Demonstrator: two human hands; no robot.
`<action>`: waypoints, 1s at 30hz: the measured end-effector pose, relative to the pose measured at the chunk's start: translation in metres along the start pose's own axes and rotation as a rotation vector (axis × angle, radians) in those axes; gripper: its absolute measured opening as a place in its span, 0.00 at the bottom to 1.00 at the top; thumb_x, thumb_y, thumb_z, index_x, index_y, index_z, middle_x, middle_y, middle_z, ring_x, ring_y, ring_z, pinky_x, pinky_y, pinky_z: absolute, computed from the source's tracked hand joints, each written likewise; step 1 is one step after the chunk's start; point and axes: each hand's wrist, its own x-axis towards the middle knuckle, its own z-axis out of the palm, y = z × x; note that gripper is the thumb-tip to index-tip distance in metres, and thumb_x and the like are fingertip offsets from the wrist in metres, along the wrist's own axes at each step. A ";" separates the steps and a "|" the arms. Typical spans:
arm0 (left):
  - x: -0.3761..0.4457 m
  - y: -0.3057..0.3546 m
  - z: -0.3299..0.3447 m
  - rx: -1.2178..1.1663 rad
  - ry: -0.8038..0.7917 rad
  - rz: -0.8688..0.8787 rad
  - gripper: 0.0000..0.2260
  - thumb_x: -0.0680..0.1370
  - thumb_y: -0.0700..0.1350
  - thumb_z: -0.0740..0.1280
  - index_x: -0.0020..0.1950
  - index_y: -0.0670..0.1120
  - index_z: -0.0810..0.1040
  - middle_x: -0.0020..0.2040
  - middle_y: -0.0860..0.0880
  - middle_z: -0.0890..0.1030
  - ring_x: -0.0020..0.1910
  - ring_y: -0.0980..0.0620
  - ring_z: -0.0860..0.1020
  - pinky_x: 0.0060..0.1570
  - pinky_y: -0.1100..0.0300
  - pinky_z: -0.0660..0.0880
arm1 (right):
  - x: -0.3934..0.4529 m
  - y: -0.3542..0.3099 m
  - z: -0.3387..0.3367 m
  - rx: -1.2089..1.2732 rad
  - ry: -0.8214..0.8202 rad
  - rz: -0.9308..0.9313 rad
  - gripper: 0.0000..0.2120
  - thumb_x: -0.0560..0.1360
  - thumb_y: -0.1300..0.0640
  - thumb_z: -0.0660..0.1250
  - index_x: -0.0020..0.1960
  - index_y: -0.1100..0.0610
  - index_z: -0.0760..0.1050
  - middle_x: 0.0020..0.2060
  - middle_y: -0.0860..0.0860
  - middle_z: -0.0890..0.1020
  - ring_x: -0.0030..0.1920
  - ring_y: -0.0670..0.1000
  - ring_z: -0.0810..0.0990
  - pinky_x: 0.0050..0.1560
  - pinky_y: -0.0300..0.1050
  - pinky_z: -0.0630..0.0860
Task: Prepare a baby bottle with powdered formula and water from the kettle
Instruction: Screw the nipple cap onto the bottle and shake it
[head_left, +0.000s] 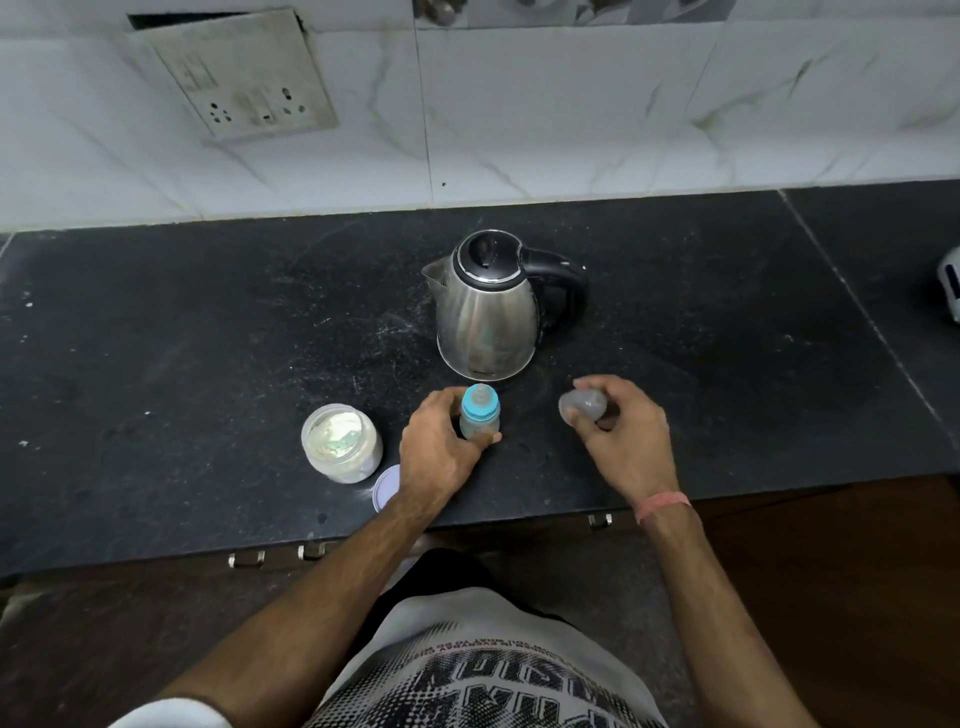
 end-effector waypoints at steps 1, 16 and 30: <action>-0.001 0.001 -0.001 -0.004 0.002 -0.004 0.30 0.70 0.55 0.89 0.69 0.57 0.84 0.64 0.60 0.85 0.63 0.57 0.84 0.66 0.48 0.83 | 0.000 -0.011 0.004 0.042 0.008 -0.031 0.18 0.79 0.53 0.79 0.66 0.42 0.81 0.62 0.40 0.83 0.64 0.46 0.82 0.62 0.52 0.85; -0.009 0.016 -0.008 0.014 0.014 0.014 0.32 0.69 0.67 0.61 0.67 0.54 0.84 0.58 0.56 0.84 0.56 0.51 0.85 0.57 0.44 0.83 | 0.001 -0.082 0.061 -0.262 -0.203 -0.462 0.19 0.80 0.53 0.76 0.71 0.47 0.80 0.66 0.41 0.82 0.68 0.47 0.76 0.67 0.48 0.79; -0.008 0.010 -0.007 -0.008 0.012 0.042 0.23 0.74 0.57 0.70 0.68 0.55 0.84 0.59 0.57 0.85 0.56 0.53 0.85 0.57 0.46 0.83 | -0.002 -0.043 0.093 -0.135 -0.132 -0.438 0.23 0.85 0.48 0.70 0.79 0.44 0.74 0.72 0.44 0.78 0.68 0.50 0.75 0.63 0.47 0.80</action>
